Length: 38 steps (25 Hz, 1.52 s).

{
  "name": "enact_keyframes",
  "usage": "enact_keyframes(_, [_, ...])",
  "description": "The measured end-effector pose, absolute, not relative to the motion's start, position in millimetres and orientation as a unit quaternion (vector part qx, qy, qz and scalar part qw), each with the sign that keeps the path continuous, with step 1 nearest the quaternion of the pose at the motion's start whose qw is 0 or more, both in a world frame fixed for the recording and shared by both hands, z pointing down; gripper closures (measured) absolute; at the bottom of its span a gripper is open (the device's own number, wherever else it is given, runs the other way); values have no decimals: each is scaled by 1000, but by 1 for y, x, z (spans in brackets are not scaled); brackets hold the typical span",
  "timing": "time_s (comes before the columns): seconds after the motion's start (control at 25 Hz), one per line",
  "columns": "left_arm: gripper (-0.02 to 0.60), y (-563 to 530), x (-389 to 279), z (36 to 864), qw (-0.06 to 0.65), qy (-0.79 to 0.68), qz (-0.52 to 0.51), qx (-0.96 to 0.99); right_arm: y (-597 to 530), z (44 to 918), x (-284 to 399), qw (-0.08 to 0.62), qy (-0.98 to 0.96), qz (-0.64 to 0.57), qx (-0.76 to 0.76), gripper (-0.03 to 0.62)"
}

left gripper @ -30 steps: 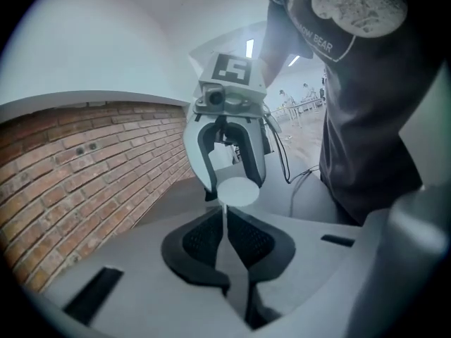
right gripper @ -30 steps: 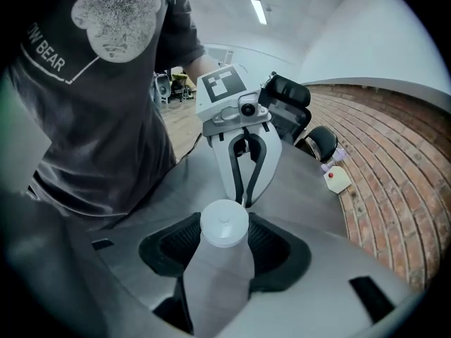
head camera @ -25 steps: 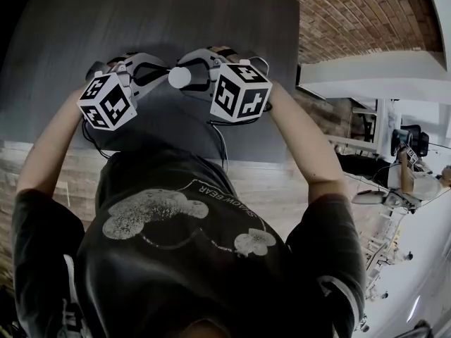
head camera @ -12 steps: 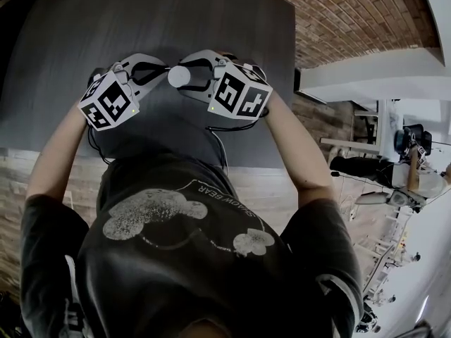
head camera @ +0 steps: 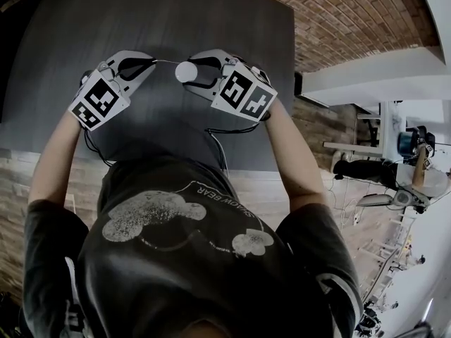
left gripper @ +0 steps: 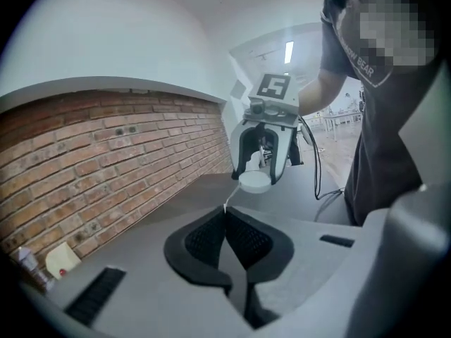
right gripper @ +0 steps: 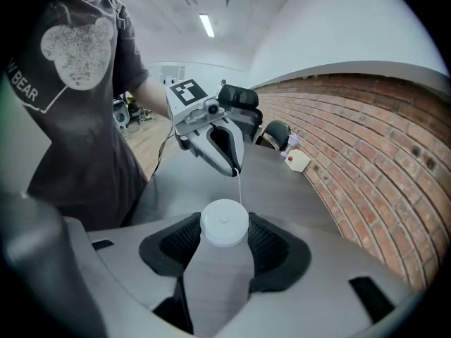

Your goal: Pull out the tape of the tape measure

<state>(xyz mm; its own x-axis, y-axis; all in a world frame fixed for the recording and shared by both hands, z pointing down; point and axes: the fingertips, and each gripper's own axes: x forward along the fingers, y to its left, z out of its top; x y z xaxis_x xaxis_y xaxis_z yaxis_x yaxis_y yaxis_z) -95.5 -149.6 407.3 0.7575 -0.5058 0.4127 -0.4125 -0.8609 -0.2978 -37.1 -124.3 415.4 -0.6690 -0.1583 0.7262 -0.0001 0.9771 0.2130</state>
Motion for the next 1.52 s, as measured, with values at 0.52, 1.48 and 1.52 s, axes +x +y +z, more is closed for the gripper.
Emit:
enact_keyframes(0.52, [571,-160,-123,402,64,301,-236,-922,-146,406,-9,382,-912,-90,116,365])
enact_keyframes(1.48, [571,-158,-157,399,29,360,-225,-905,-157,402,34,358,-913,-62,187,365])
enact_keyframes(1.52, [571,-158,-157,399,28,361,-224,-905,-158,402,34,356,-914,-61,187,365])
